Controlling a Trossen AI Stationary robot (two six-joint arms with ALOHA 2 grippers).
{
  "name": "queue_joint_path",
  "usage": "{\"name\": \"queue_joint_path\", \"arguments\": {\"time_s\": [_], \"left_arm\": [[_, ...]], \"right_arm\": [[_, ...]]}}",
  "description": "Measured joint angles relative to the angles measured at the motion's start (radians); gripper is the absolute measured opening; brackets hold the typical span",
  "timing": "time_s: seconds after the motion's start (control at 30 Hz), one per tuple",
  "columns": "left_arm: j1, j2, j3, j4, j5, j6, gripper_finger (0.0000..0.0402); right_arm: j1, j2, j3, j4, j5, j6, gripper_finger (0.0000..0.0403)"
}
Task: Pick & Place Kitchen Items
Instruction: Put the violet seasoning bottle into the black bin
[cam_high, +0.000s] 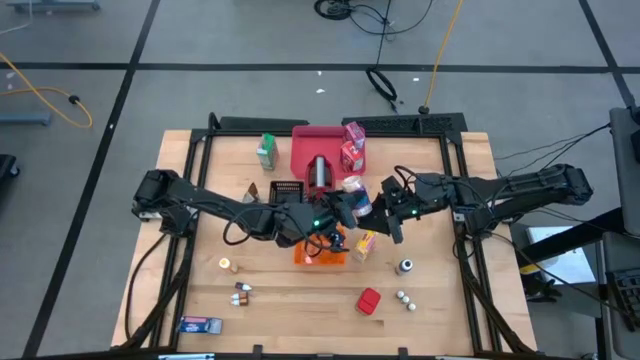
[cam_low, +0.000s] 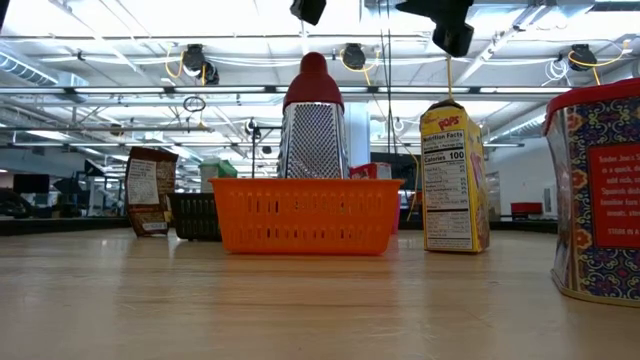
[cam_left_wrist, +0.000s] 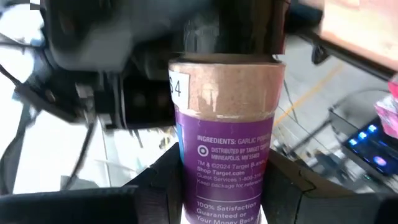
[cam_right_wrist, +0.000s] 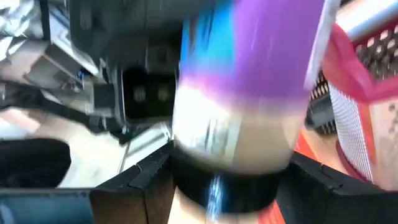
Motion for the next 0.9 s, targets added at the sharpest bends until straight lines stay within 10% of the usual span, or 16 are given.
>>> {"name": "queue_joint_path", "arguments": {"time_s": [0.53, 0.9], "left_arm": [[0.020, -0.050, 0.000, 0.053, -0.446, -0.367, 0.0150], [0.022, -0.285, -0.144, 0.056, -0.448, -0.638, 0.0150]], "right_arm": [[0.002, -0.039, -0.002, -0.134, -0.003, -0.028, 0.0210], [0.002, -0.039, -0.002, -0.155, -0.002, -0.058, 0.0210]]}}
